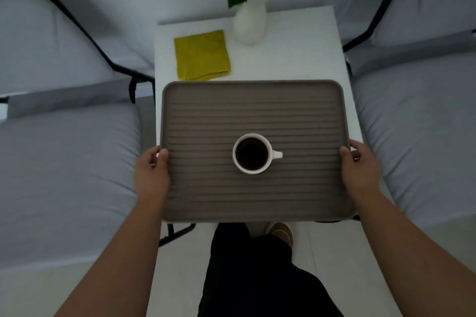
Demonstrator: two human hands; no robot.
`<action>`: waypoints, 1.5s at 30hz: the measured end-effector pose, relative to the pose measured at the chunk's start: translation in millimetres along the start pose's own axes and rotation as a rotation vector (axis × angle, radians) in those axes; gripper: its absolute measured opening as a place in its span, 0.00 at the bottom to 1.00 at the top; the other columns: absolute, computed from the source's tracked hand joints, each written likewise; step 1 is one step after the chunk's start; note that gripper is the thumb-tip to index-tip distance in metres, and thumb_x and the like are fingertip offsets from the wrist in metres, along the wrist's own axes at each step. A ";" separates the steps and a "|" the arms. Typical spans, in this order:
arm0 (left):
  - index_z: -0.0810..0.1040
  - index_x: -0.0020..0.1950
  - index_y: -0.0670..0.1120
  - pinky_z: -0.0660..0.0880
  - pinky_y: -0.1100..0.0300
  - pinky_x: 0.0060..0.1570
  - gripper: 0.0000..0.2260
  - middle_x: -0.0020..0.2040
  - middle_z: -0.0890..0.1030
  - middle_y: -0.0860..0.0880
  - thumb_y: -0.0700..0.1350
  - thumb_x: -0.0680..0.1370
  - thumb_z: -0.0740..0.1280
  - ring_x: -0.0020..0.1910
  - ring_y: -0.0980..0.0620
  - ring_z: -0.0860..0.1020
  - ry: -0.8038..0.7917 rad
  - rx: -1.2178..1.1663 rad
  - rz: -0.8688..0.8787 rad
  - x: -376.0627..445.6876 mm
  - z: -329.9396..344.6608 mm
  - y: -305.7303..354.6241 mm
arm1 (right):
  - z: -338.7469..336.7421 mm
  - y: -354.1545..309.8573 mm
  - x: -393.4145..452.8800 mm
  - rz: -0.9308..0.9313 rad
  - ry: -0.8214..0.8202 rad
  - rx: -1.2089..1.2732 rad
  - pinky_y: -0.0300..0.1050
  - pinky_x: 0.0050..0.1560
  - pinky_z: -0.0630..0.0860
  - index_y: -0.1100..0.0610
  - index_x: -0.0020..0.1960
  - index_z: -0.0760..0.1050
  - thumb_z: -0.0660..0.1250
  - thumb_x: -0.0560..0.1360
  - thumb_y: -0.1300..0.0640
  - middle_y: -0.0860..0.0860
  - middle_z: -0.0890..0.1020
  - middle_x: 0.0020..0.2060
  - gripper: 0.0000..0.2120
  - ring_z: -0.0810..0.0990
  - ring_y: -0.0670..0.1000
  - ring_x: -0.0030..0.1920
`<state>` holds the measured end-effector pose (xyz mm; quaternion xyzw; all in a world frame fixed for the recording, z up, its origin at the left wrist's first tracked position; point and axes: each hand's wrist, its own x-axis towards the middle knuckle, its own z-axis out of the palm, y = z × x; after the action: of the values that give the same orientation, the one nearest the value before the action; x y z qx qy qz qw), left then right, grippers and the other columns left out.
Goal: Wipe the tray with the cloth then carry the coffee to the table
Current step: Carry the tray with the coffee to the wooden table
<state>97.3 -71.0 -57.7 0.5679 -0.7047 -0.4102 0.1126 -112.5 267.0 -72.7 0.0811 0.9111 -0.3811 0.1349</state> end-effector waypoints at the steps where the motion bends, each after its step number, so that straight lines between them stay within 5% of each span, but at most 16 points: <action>1: 0.77 0.63 0.42 0.68 0.61 0.49 0.14 0.49 0.80 0.46 0.47 0.80 0.64 0.47 0.50 0.76 -0.016 0.007 0.015 -3.2 -8.1 8.7 | -11.3 -5.6 -7.9 0.011 0.002 0.008 0.40 0.48 0.66 0.58 0.64 0.74 0.63 0.78 0.55 0.53 0.77 0.44 0.16 0.75 0.51 0.44; 6: 0.78 0.62 0.43 0.68 0.58 0.50 0.14 0.49 0.81 0.46 0.48 0.80 0.64 0.47 0.49 0.77 -0.113 0.066 0.115 -28.0 -48.1 66.3 | -77.7 -31.3 -50.3 0.047 0.036 0.040 0.41 0.52 0.68 0.61 0.65 0.73 0.65 0.78 0.57 0.58 0.80 0.49 0.17 0.77 0.55 0.49; 11: 0.80 0.58 0.47 0.68 0.64 0.40 0.10 0.46 0.81 0.49 0.48 0.80 0.63 0.42 0.54 0.77 -0.251 0.087 0.262 -48.6 -73.2 129.9 | -139.0 -46.6 -102.0 0.138 0.161 0.051 0.44 0.49 0.70 0.61 0.62 0.75 0.65 0.77 0.57 0.56 0.80 0.45 0.15 0.78 0.56 0.47; 18: 0.79 0.60 0.48 0.73 0.54 0.50 0.13 0.50 0.81 0.48 0.51 0.79 0.65 0.49 0.48 0.79 -0.507 0.133 0.476 -74.6 -89.6 211.1 | -200.3 -40.8 -197.4 0.344 0.407 0.151 0.51 0.54 0.74 0.60 0.61 0.77 0.66 0.76 0.56 0.58 0.82 0.46 0.15 0.80 0.59 0.50; 23: 0.79 0.54 0.53 0.70 0.64 0.39 0.06 0.42 0.80 0.57 0.48 0.80 0.63 0.42 0.59 0.77 -0.739 0.187 0.706 -121.4 -87.5 263.5 | -237.2 -27.6 -281.2 0.497 0.589 0.258 0.48 0.52 0.73 0.60 0.61 0.77 0.67 0.76 0.55 0.58 0.82 0.45 0.16 0.78 0.56 0.45; 29: 0.81 0.56 0.53 0.75 0.53 0.50 0.08 0.49 0.83 0.52 0.48 0.79 0.65 0.49 0.50 0.81 -0.987 0.235 0.970 -199.0 -64.1 309.0 | -273.5 -3.0 -402.0 0.662 0.849 0.348 0.44 0.44 0.69 0.59 0.60 0.77 0.67 0.76 0.56 0.54 0.80 0.39 0.15 0.77 0.55 0.41; 36: 0.75 0.67 0.44 0.69 0.55 0.56 0.18 0.58 0.80 0.45 0.48 0.79 0.65 0.57 0.46 0.77 -1.210 0.258 1.196 -337.6 -54.9 310.5 | -284.3 27.2 -552.8 0.800 1.116 0.411 0.45 0.42 0.73 0.53 0.56 0.80 0.66 0.76 0.56 0.51 0.82 0.36 0.10 0.80 0.53 0.38; 45: 0.74 0.68 0.44 0.71 0.53 0.50 0.16 0.56 0.80 0.41 0.41 0.80 0.64 0.47 0.46 0.75 -1.591 0.386 1.378 -519.3 -101.4 226.2 | -258.4 55.3 -763.9 0.987 1.380 0.476 0.42 0.38 0.71 0.52 0.55 0.81 0.66 0.75 0.59 0.56 0.83 0.37 0.10 0.78 0.53 0.36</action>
<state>171.6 351.1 326.2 -0.3752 -0.7975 -0.3921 -0.2637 579.9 456.1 299.0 0.7035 0.5467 -0.3251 -0.3171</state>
